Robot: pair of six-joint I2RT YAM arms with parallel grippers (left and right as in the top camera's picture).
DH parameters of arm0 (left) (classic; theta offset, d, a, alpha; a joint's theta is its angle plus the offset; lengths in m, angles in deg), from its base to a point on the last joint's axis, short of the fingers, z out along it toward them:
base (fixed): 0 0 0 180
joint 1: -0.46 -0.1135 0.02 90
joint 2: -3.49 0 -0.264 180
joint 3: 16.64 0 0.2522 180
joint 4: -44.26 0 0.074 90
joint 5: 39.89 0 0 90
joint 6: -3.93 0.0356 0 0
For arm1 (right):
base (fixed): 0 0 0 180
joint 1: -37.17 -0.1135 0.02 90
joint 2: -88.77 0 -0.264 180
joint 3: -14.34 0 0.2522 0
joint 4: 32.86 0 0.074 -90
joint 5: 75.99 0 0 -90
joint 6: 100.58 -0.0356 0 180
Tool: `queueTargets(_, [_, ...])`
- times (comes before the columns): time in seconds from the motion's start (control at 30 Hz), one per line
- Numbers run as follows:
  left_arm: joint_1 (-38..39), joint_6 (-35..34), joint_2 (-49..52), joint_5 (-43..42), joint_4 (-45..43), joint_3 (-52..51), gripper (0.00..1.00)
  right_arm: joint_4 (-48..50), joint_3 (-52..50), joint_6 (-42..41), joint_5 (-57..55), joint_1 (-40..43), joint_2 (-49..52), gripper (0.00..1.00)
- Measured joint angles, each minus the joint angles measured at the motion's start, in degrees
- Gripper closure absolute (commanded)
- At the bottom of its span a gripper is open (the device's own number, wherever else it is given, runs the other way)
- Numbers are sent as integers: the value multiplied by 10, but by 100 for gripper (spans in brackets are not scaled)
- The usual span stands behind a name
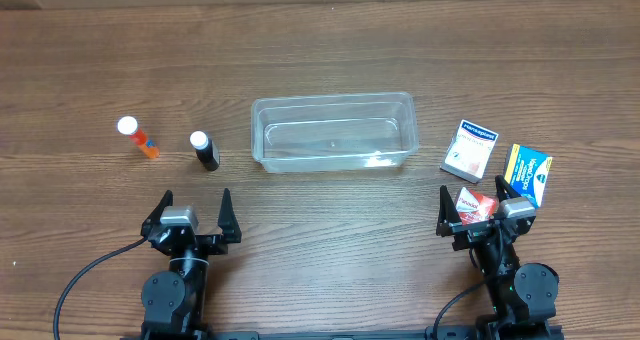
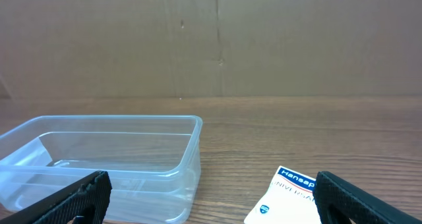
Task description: Pack container
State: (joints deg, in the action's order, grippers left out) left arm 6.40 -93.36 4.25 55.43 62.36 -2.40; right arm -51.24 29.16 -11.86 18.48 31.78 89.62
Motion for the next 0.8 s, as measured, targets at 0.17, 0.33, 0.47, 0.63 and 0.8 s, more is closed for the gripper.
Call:
queueTargets(0.17, [0, 0, 0, -6, 64, 28, 0, -37, 2, -8, -1, 0, 0, 0])
queueTargets(0.33, [0, 0, 0, -6, 135, 59, 0, -62, 15, -12, -4, 0, 1, 0])
queueTargets(0.47, [0, 0, 23, -6, 156, 98, 0, -90, 48, -15, -4, 0, 28, 0])
queueTargets(0.63, [0, 0, 153, -6, 184, 193, 0, -123, 127, -17, -4, 0, 112, 0])
queueTargets(0.8, [0, 0, 365, -6, 320, 382, 0, -247, 303, -18, -4, 0, 268, 0])
